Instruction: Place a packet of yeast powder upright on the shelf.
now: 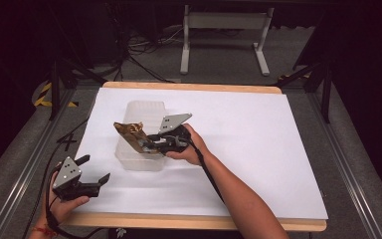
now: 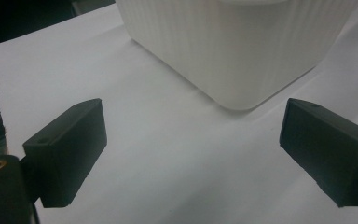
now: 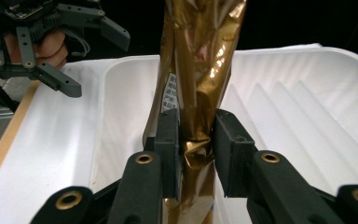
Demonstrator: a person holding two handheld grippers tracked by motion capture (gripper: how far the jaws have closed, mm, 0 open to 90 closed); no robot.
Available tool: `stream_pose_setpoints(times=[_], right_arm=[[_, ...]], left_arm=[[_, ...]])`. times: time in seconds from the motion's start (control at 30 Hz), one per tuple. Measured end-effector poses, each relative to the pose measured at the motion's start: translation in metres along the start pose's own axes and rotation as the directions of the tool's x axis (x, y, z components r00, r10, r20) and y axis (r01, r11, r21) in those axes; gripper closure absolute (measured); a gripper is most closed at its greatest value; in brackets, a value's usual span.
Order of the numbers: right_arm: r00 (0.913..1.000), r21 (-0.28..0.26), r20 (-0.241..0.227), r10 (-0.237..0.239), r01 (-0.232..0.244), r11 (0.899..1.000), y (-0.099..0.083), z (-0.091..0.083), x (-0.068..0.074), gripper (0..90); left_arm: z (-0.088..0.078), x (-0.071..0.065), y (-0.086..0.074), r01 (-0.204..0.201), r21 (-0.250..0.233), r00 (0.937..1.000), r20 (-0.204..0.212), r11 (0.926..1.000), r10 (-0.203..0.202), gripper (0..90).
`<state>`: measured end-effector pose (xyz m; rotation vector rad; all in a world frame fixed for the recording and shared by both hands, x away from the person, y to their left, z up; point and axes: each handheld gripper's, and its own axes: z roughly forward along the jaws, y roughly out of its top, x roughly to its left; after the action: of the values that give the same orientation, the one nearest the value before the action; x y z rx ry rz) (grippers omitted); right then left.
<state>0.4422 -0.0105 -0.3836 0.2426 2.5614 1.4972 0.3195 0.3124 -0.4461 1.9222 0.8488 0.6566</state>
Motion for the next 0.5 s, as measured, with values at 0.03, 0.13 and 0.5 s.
stream_pose_setpoints(times=[0.03, 0.13, 0.5], right_arm=[[0.9999, 0.011, 0.010, -0.007, 0.007, 1.000, 0.0013, 0.0020, 0.0015, 70.5], [0.9994, 0.026, 0.024, -0.026, 0.025, 0.999, 0.0039, 0.0048, 0.0057, 72.4], [0.9983, -0.012, 0.056, 0.011, -0.010, 1.000, -0.0043, -0.0028, 0.0062, 79.5]], left_arm=[[0.0004, -0.0002, 0.0001, -0.002, -0.001, 1.0000, -0.001, 1.0000, 0.002, 8.2], [0.0006, -0.0008, 0.0003, -0.001, -0.003, 1.0000, 0.003, 1.0000, 0.001, 8.2], [0.0006, 0.0002, -0.0002, 0.002, 0.001, 1.0000, 0.002, 1.0000, -0.002, 8.2]])
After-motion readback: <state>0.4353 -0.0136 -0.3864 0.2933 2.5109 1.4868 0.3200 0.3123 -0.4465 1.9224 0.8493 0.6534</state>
